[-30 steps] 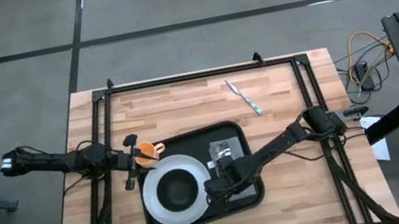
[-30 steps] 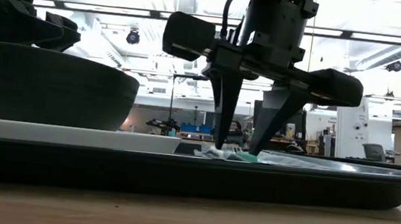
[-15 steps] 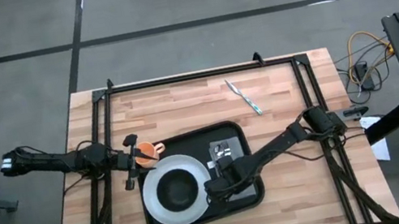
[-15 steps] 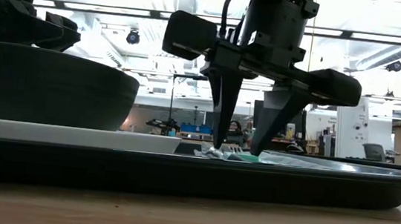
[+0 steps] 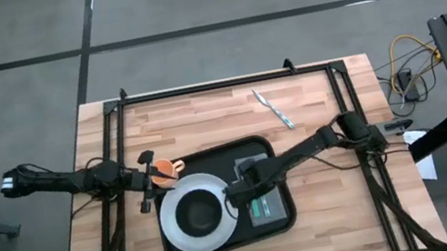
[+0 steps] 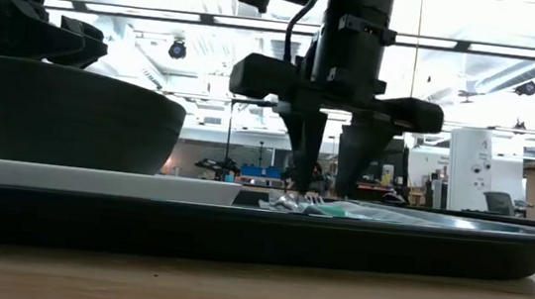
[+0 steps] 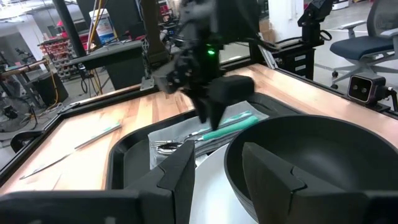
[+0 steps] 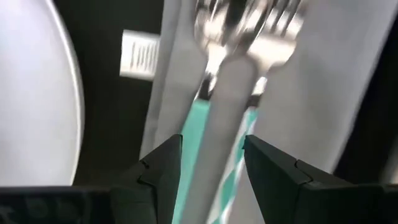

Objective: Set up tray
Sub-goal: Put the green patterned knife on the gray napkin to the right of the green patterned fork

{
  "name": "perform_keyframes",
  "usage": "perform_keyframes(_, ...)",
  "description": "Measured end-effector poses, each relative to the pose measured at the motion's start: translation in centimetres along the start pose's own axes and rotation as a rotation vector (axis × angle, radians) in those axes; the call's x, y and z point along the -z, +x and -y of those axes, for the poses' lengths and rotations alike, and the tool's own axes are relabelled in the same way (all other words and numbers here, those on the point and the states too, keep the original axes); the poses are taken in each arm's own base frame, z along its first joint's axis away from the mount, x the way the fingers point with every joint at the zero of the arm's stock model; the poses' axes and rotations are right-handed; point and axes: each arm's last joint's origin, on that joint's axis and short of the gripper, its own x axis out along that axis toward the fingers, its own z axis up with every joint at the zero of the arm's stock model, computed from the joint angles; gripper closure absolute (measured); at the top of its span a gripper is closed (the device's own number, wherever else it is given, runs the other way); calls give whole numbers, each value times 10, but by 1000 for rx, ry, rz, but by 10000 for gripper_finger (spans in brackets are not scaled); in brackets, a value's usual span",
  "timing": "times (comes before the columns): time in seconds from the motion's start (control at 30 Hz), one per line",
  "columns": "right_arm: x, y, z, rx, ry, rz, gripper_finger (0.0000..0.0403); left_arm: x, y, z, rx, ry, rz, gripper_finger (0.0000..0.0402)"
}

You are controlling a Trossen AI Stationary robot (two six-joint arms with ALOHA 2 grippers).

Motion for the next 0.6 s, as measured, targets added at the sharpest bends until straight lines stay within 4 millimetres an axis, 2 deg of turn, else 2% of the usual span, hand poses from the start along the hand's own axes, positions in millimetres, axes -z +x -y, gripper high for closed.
perform_keyframes(0.3,-58,-22,23,85,-146,58,236,0,0,0,0,0,0,285)
perform_keyframes(0.6,-112,-32,53,187,-287,72,230,0,0,0,0,0,0,285)
